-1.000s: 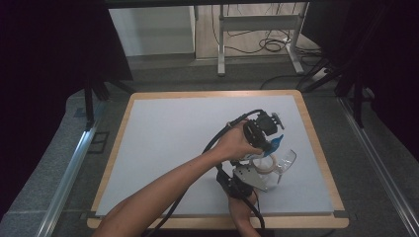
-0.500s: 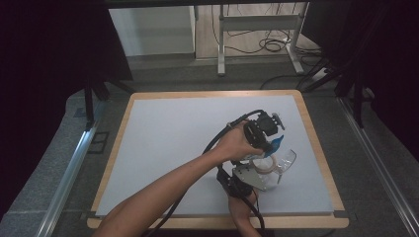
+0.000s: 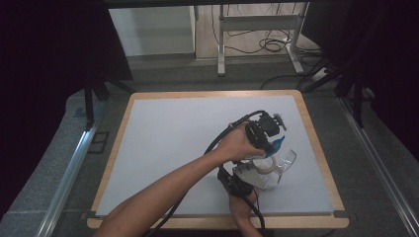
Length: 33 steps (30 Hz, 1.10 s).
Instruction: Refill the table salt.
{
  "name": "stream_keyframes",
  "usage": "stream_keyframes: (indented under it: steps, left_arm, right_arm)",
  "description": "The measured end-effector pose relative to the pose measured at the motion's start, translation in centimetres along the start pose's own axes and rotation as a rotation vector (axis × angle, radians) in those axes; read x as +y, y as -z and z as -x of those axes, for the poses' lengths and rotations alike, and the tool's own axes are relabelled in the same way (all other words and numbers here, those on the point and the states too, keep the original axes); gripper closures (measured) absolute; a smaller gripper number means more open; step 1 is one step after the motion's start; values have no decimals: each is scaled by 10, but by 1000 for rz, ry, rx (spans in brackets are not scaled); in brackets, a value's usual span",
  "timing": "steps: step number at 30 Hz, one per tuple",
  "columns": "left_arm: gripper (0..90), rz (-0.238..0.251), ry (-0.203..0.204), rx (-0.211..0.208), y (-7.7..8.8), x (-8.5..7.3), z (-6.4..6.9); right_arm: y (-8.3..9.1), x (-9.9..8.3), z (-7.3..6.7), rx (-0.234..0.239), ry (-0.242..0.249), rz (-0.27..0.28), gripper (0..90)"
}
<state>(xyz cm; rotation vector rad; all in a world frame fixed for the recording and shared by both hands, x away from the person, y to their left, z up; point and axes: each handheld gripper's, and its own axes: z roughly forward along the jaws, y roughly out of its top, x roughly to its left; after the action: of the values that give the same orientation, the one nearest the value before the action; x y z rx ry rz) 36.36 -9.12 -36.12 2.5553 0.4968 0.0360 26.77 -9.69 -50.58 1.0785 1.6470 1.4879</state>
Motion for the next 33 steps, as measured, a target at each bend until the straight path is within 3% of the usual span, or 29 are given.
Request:
stream_keyframes:
  steps: [10,18,33]
  left_arm:
    - [900,-9,1,-11,-2,2,-3]
    - [900,-10,-1,-11,0,5,0]
    - [900,-19,3,-7,-1,2,-3]
  right_arm:
    - [0,0,0,3,-7,9,553]
    - [1,3,1,-4,24,35,555]
    - [-1,3,0,6,33,23,554]
